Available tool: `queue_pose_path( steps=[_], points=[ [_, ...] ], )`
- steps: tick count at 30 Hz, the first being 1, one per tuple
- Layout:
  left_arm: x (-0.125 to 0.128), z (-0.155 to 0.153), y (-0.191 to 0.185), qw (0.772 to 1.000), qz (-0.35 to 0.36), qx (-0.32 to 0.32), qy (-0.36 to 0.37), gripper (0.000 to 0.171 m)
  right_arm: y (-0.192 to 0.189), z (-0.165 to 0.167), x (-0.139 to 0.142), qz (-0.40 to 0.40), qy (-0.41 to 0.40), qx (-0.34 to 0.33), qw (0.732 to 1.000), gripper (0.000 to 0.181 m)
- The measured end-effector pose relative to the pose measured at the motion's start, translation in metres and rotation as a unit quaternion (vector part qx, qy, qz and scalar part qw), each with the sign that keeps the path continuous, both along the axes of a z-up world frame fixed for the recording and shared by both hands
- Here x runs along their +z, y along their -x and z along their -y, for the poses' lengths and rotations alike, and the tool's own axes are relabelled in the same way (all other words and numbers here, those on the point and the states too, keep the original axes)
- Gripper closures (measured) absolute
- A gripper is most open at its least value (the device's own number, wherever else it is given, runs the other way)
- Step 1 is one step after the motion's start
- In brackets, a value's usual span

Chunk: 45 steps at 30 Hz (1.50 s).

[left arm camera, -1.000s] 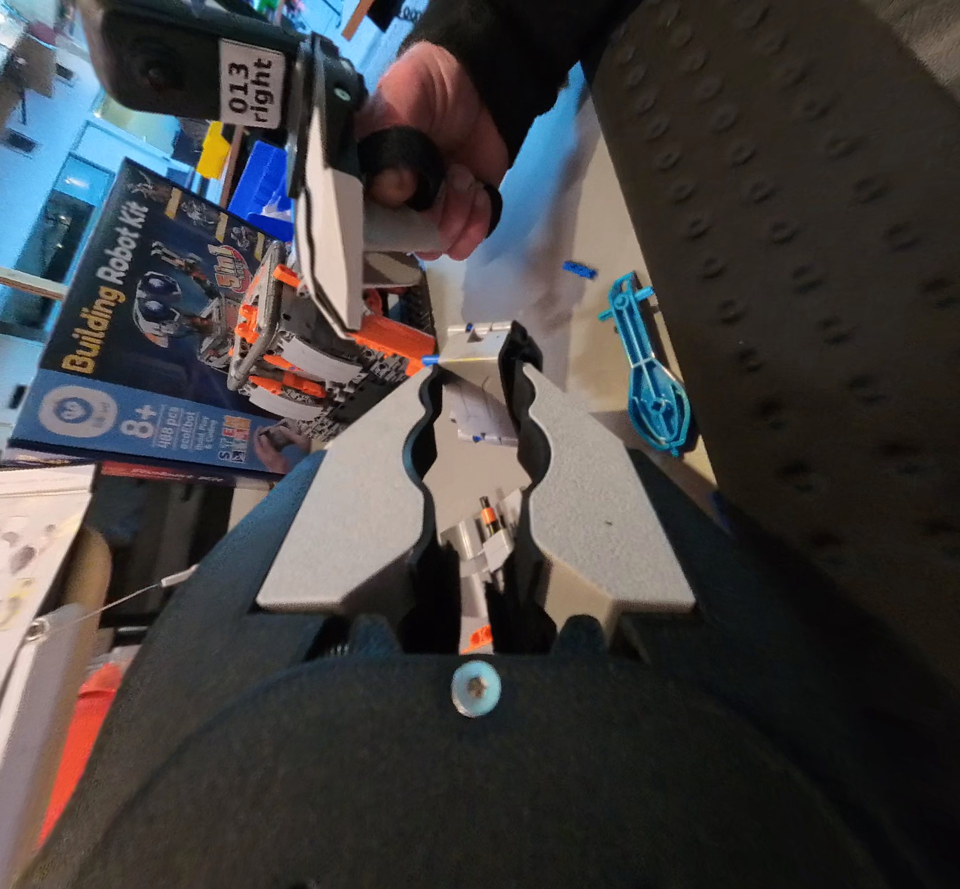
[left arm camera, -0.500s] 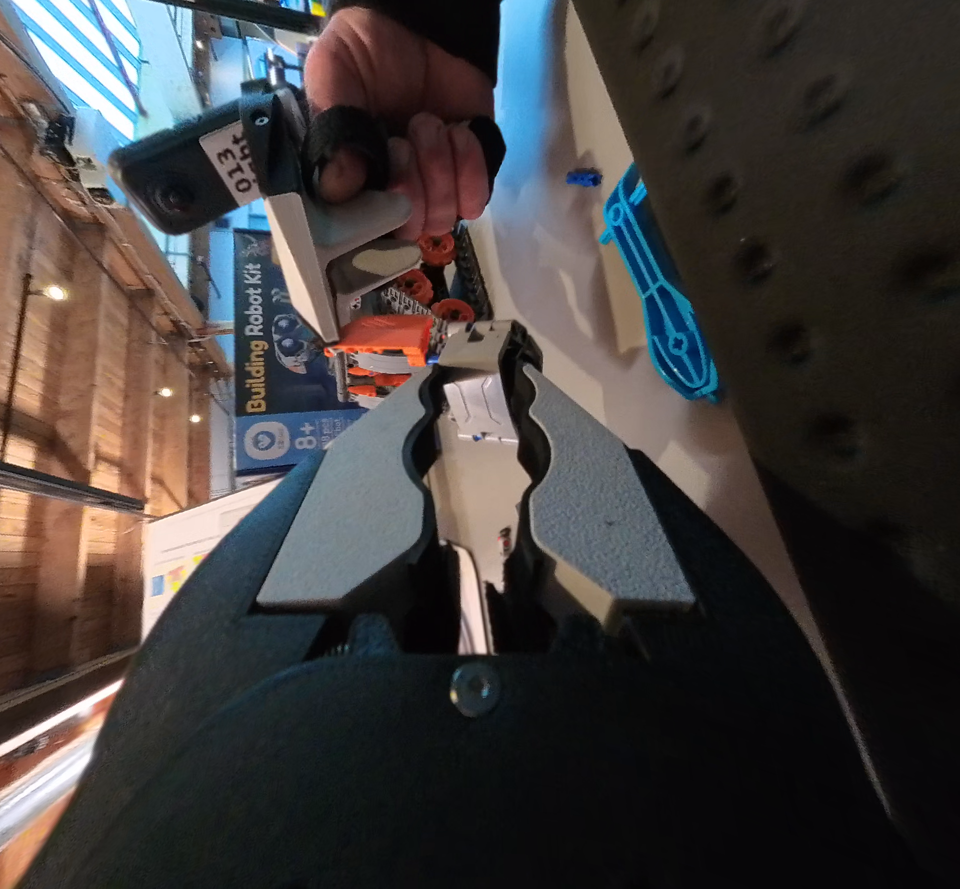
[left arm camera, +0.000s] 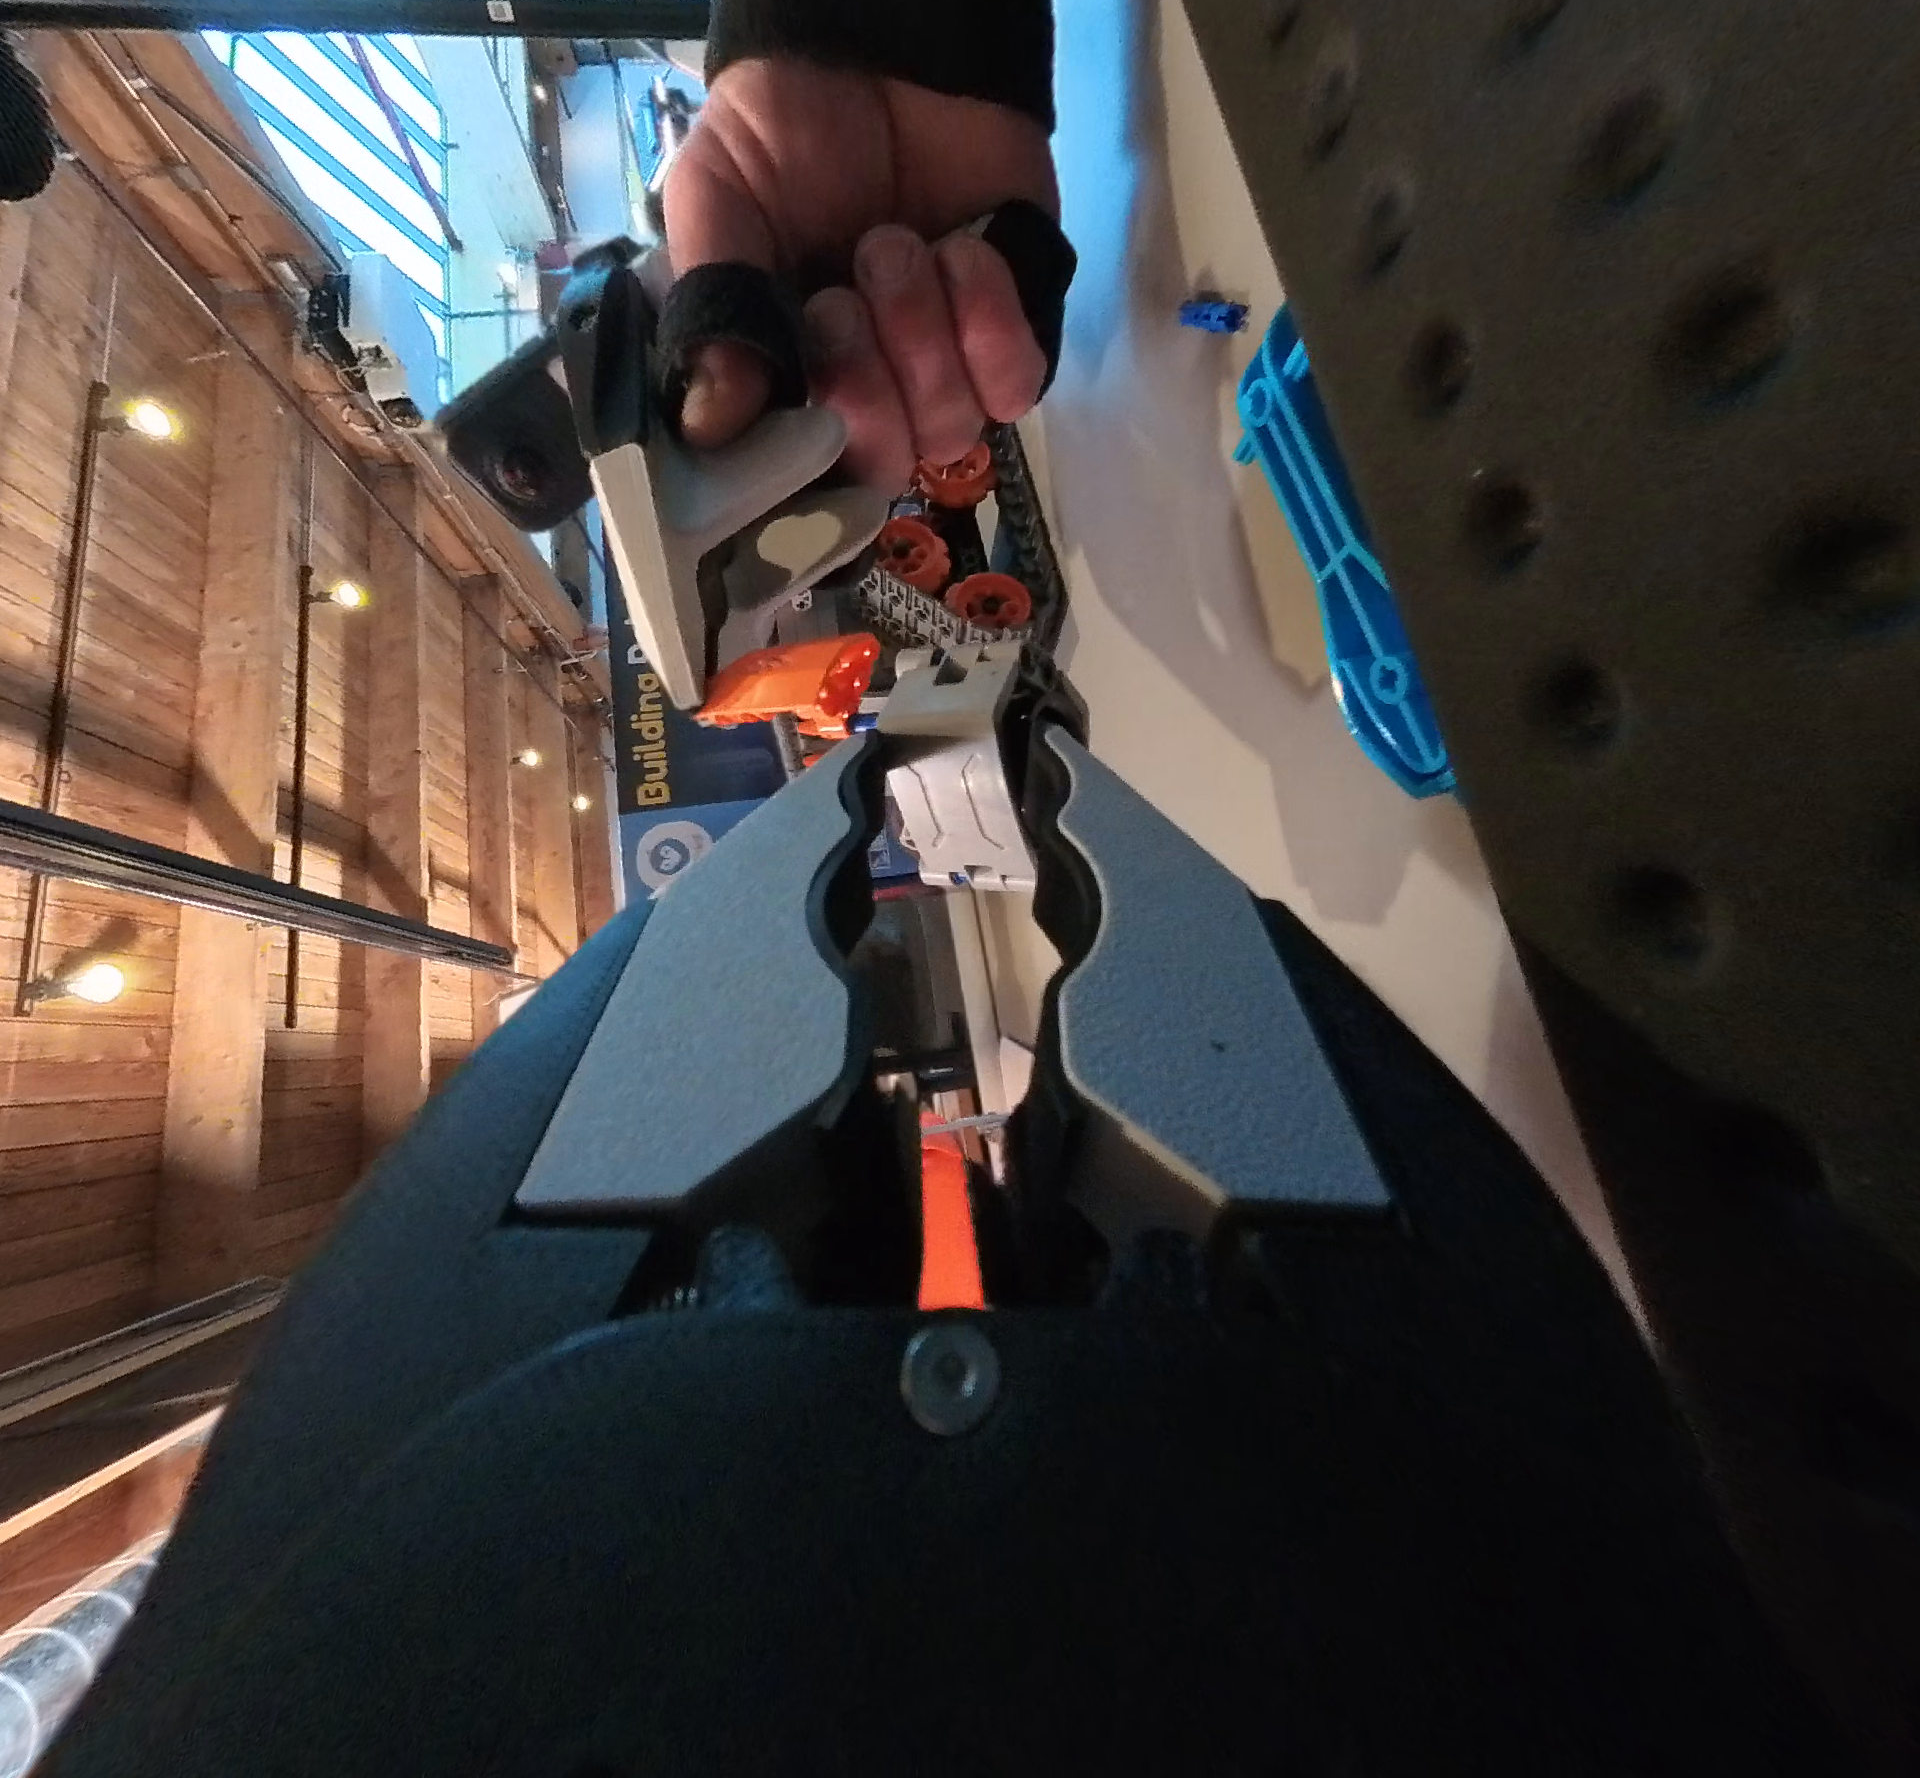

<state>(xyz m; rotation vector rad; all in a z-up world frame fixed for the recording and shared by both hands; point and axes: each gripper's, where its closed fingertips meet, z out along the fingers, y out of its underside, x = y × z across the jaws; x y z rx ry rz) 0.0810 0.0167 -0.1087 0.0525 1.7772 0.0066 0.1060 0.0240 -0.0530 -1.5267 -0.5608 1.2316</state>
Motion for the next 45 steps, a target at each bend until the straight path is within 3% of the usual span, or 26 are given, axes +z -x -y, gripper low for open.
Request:
queue_pose_path(
  steps=[6, 13, 22, 31, 40, 42, 45],
  points=[
    [-0.002, 0.004, 0.001, 1.000, 0.000, -0.004, -0.007, 0.148, -0.003, -0.005, -0.005, -0.004, 0.021, -0.005, 1.000, 0.181],
    [-0.006, 0.000, -0.001, 1.000, -0.016, -0.004, 0.008, 0.147, -0.001, 0.002, 0.003, 0.021, -0.017, -0.010, 1.000, 0.181],
    [-0.041, -0.012, -0.013, 0.995, -0.098, 0.027, 0.003, 0.146, 0.000, -0.007, -0.040, 0.157, 0.018, -0.035, 0.987, 0.181],
    [-0.050, -0.014, -0.004, 0.989, -0.142, 0.030, 0.011, 0.148, 0.009, -0.006, -0.053, 0.195, 0.025, -0.026, 0.980, 0.181],
    [-0.051, -0.024, 0.012, 0.979, -0.191, 0.030, 0.064, 0.131, 0.016, 0.001, -0.046, 0.220, -0.011, -0.020, 0.975, 0.181],
    [-0.048, -0.025, 0.016, 0.974, -0.198, 0.031, 0.103, 0.127, 0.019, 0.004, -0.038, 0.220, -0.034, -0.021, 0.975, 0.181],
    [-0.028, -0.023, 0.015, 0.968, -0.177, 0.029, 0.174, 0.136, 0.026, 0.008, -0.024, 0.225, -0.082, -0.026, 0.971, 0.181]
  ],
)
